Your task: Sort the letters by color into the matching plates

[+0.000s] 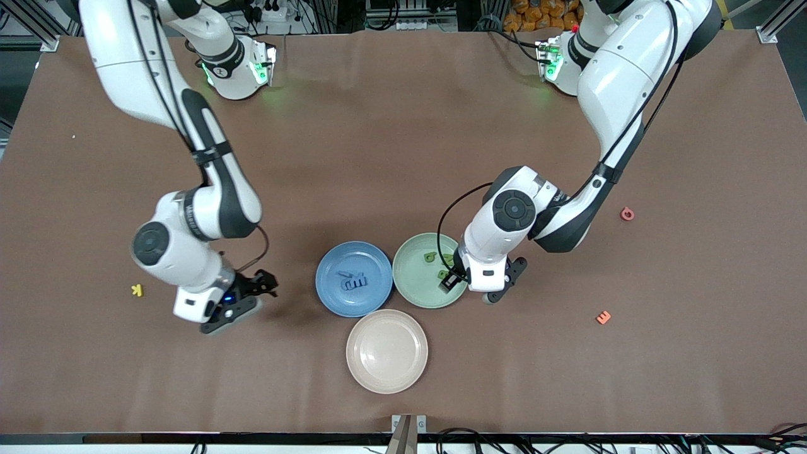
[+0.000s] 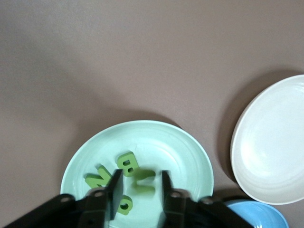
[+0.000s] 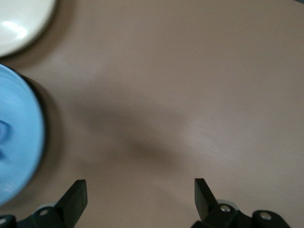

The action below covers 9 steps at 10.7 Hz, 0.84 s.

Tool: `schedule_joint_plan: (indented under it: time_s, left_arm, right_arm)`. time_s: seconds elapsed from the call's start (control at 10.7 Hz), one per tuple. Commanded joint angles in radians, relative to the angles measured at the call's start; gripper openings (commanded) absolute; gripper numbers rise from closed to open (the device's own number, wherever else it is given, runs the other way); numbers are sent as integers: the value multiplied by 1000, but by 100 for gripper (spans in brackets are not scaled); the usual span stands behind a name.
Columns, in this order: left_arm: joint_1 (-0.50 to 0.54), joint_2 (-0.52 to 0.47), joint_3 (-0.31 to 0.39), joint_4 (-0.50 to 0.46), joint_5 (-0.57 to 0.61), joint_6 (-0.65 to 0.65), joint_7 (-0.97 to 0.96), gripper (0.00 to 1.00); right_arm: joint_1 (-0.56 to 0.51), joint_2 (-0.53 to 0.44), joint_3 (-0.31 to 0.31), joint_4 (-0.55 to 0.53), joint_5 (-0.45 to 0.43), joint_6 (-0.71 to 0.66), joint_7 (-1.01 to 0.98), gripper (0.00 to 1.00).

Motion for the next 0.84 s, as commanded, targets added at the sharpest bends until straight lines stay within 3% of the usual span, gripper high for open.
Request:
schedule_joint_plan:
  time_s: [0.0,0.28,0.75]
  left_arm:
    - [-11,-24,16,-2,34,-56,-13,100]
    - [27,-71,22,-2,91,-132,48,100]
    - [214,-186,14,-2,80,-303,432,100]
  right_arm:
    - [-101,-47,-14,7,-11,-68,-133,100]
    - [-180,-76,-20,13,-12,-108,-165,100]
    - [-234,-206,-35,37,-75,-349,-150,100]
